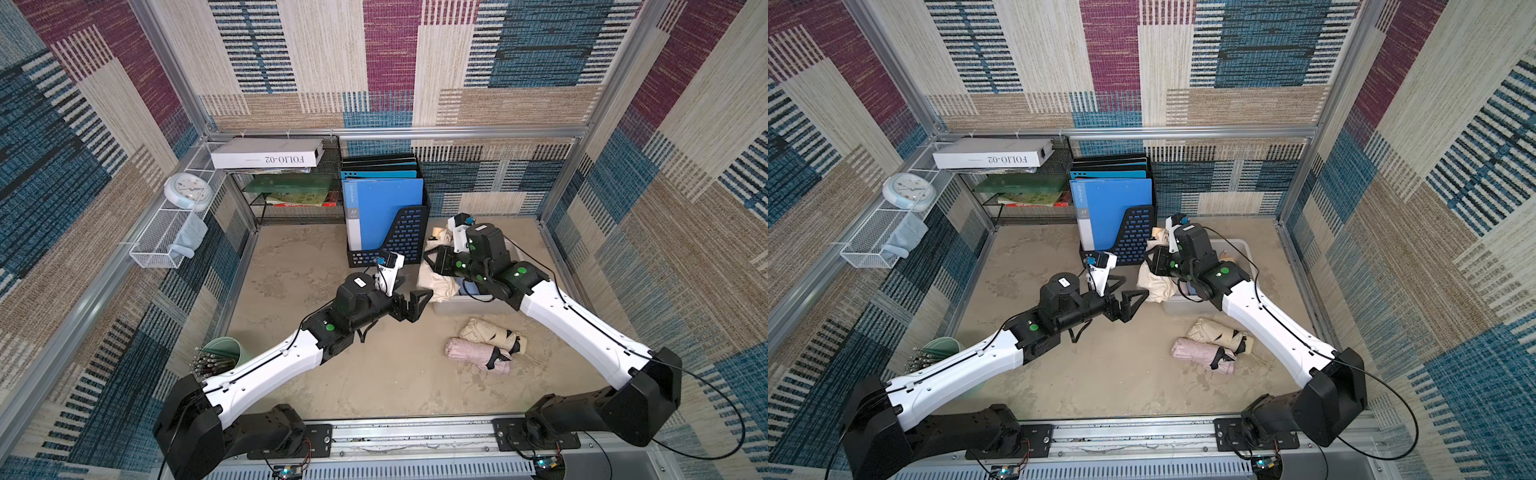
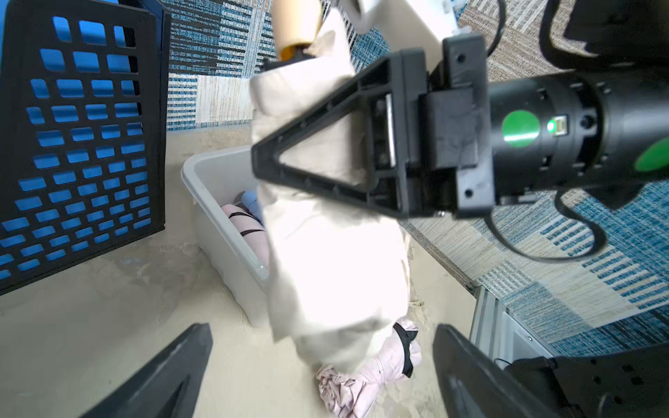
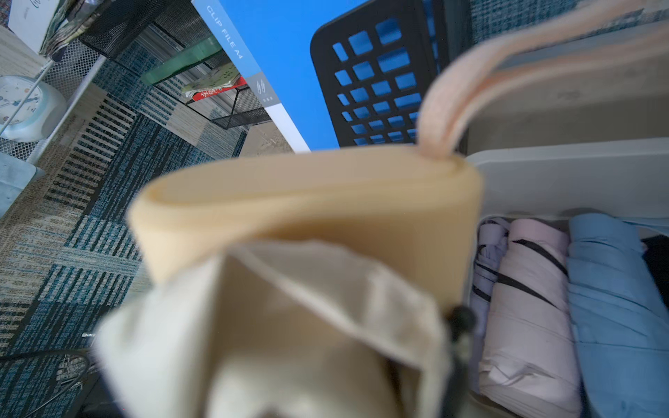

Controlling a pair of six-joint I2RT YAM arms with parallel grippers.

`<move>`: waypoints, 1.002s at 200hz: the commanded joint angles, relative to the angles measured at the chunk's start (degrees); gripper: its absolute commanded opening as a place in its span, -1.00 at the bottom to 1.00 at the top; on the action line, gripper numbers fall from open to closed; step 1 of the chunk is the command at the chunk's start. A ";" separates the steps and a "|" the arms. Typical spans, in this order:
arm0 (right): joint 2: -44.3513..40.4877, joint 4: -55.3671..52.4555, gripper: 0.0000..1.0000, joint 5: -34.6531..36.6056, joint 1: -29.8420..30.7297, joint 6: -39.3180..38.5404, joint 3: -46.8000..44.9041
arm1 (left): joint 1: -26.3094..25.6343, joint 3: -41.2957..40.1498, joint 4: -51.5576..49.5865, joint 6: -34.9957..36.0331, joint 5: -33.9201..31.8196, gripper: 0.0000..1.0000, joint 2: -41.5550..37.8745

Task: Put the umbrella into the storage box
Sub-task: Pick up the umbrella from the center of the board, then place the umbrella in the storage box.

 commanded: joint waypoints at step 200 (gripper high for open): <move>20.50 -21.23 -0.37 2.94 -19.91 -29.99 12.05 | 0.09 -6.17 -3.56 -11.61 -18.81 0.97 1.78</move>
